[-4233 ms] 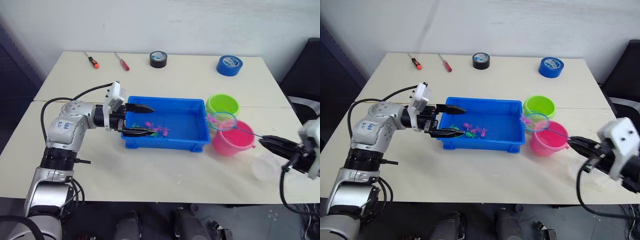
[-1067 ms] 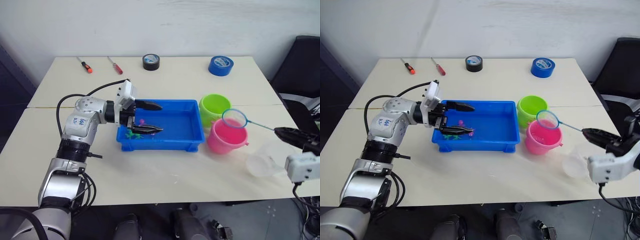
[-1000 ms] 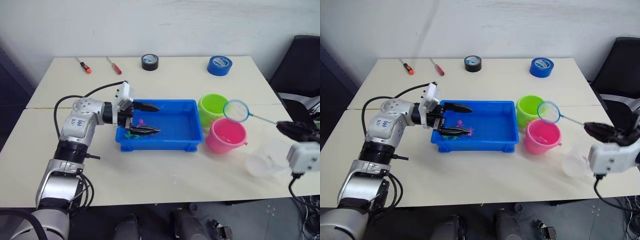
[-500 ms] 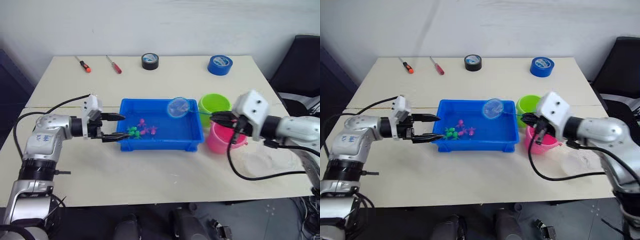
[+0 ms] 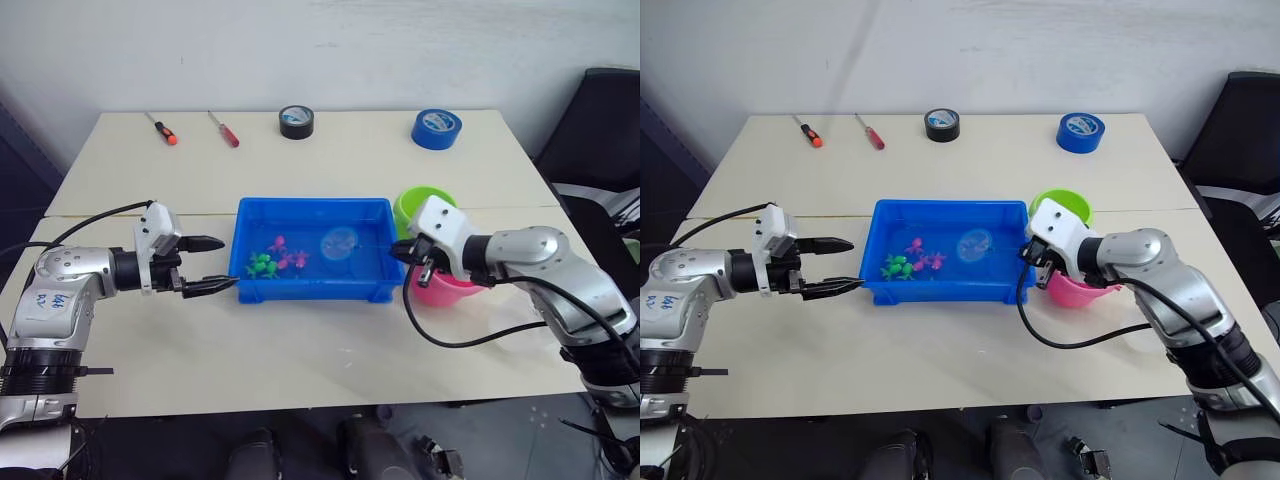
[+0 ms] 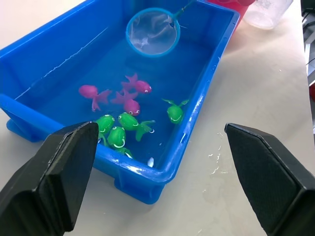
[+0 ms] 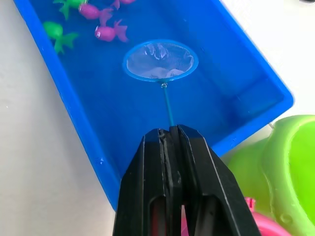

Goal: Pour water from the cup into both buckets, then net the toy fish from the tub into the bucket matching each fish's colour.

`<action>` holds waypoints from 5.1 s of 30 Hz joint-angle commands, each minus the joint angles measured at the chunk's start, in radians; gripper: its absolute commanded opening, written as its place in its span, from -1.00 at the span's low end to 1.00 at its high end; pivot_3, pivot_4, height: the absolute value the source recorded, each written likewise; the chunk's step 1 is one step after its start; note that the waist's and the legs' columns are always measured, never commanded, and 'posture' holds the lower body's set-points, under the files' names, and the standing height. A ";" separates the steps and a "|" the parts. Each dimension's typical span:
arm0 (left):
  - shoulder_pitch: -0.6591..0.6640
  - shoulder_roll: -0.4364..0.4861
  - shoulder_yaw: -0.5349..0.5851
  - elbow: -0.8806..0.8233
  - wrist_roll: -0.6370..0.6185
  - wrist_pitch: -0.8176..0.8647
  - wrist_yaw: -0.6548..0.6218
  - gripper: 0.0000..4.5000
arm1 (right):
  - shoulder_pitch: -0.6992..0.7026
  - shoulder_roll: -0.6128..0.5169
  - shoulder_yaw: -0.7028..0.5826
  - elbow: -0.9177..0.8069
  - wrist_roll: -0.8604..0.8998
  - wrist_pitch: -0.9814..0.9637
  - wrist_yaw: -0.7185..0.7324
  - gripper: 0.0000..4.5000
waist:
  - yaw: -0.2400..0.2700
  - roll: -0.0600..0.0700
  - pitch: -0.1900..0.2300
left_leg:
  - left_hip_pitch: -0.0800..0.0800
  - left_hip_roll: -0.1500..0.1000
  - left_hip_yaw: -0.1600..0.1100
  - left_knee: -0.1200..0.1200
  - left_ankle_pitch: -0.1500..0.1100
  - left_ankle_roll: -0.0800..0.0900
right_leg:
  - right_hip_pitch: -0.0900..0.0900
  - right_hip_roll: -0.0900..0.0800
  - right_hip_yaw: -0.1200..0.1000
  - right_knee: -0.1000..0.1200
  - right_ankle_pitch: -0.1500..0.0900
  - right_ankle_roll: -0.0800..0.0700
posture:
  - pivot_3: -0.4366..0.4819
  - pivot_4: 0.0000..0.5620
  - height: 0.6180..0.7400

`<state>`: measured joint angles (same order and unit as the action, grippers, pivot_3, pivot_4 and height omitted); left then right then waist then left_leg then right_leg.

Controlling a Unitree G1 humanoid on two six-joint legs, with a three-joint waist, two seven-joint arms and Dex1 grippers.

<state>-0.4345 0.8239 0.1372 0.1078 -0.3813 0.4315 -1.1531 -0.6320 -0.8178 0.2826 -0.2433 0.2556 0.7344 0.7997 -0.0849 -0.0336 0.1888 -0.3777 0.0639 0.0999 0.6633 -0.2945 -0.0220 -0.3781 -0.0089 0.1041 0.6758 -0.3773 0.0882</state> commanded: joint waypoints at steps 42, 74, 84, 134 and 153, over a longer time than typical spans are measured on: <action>-0.336 -0.195 -0.142 0.005 -0.121 0.089 -0.086 0.99 | 0.385 0.005 -0.751 -0.505 0.261 0.282 -0.003 -1.00 | 0.035 0.000 0.000 | -0.018 -0.002 -0.006 0.002 0.001 -0.002 | -0.013 0.000 -0.005 -0.001 0.000 0.000 | -0.05 -0.47 1.00; -0.483 -0.348 -0.213 0.183 -0.054 -0.036 -0.174 0.99 | 1.097 -0.213 -1.114 -0.216 -0.697 -1.293 -0.078 -1.00 | 0.032 0.001 -0.001 | -0.009 -0.002 0.000 0.001 0.002 -0.003 | -0.007 0.005 0.004 -0.003 0.001 0.002 | -0.05 -0.47 1.00; -0.459 -0.325 -0.209 0.161 -0.051 -0.041 -0.162 0.99 | 1.054 -0.235 -1.078 -0.135 -0.717 -1.427 -0.096 -1.00 | 0.031 0.001 0.000 | -0.004 -0.002 -0.001 0.001 0.002 -0.003 | -0.001 0.005 0.003 -0.004 0.001 0.002 | -0.05 -0.47 1.00; -0.008 0.023 0.067 -0.030 -0.015 0.028 0.060 0.99 | -0.076 0.143 -0.011 0.125 0.006 -0.049 -0.033 -1.00 | -0.002 -0.001 0.000 | 0.000 0.000 0.001 0.000 0.000 0.000 | 0.000 0.000 0.001 -0.002 0.001 0.001 | -0.05 -0.47 1.00; 0.040 0.068 0.021 -0.043 0.019 -0.031 0.025 0.99 | -0.101 0.206 0.066 0.153 -0.126 -0.198 0.104 -1.00 | -0.002 -0.001 0.000 | -0.013 0.000 0.001 0.002 0.001 -0.001 | -0.016 0.000 0.001 0.005 0.000 0.001 | -0.05 -0.47 1.00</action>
<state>-0.3976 0.8741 0.1547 0.0861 -0.3674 0.4218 -1.1185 -0.7300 -0.6114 0.3534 -0.0692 0.1435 0.5625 0.8916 -0.0867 -0.0344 0.1889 -0.3911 0.0636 0.1010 0.6658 -0.2939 -0.0233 -0.3936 -0.0091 0.1047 0.6804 -0.3769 0.0889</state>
